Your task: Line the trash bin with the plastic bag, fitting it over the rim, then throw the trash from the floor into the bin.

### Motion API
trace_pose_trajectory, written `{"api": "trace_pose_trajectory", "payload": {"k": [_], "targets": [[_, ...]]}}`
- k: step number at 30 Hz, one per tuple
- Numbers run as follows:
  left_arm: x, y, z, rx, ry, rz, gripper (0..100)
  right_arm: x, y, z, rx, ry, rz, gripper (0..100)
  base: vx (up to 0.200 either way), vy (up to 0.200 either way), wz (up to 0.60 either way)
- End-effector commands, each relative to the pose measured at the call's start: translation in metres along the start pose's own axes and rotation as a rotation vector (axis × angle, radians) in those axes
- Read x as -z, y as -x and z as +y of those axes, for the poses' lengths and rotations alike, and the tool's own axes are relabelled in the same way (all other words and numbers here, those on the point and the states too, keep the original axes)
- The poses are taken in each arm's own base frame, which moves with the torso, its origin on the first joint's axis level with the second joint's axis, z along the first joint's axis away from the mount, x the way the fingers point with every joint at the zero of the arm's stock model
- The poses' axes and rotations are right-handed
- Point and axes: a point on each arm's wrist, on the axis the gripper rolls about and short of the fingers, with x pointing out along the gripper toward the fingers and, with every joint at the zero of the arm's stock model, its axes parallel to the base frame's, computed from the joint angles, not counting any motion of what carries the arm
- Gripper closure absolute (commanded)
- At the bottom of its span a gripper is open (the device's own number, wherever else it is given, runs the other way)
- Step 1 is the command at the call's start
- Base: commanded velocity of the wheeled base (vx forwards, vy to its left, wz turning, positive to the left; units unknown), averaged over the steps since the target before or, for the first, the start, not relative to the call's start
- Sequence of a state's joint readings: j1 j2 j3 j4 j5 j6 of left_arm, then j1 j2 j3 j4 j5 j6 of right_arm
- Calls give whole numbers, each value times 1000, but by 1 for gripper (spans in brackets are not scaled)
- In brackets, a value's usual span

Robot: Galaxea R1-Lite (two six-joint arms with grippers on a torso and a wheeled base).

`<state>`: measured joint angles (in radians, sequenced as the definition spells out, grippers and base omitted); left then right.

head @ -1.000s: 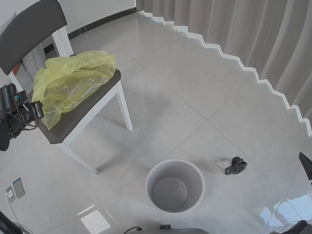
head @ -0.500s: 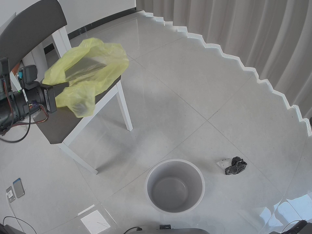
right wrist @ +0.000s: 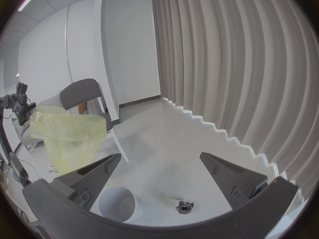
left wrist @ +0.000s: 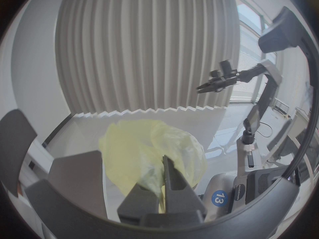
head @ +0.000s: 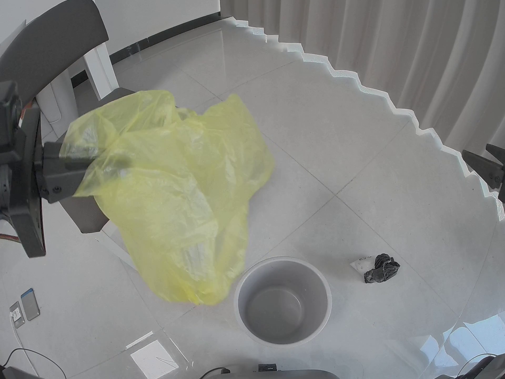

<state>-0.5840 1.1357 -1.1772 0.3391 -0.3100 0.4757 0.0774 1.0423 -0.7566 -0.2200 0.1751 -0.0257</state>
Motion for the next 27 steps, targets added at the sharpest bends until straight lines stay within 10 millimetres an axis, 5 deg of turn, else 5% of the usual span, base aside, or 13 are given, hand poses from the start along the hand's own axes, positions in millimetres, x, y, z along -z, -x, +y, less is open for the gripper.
{"api": "trace_pose_trajectory", "payload": {"k": [1,18,22,27], "targets": [[-18,-10,-3,69,-58,-50,100,2,-54,-6,-19,-7,60,0,0,0,0],[-27,-33,-6,89,-127,47,100,-21,-134,-5,-76,-45,43,0,0,0,0],[-31,-38,-12,58,-146,88,100,-16,-161,6,-119,-116,72,0,0,0,0],[-37,-40,-12,43,-153,81,100,-5,-164,27,-186,-143,120,0,0,0,0]]}}
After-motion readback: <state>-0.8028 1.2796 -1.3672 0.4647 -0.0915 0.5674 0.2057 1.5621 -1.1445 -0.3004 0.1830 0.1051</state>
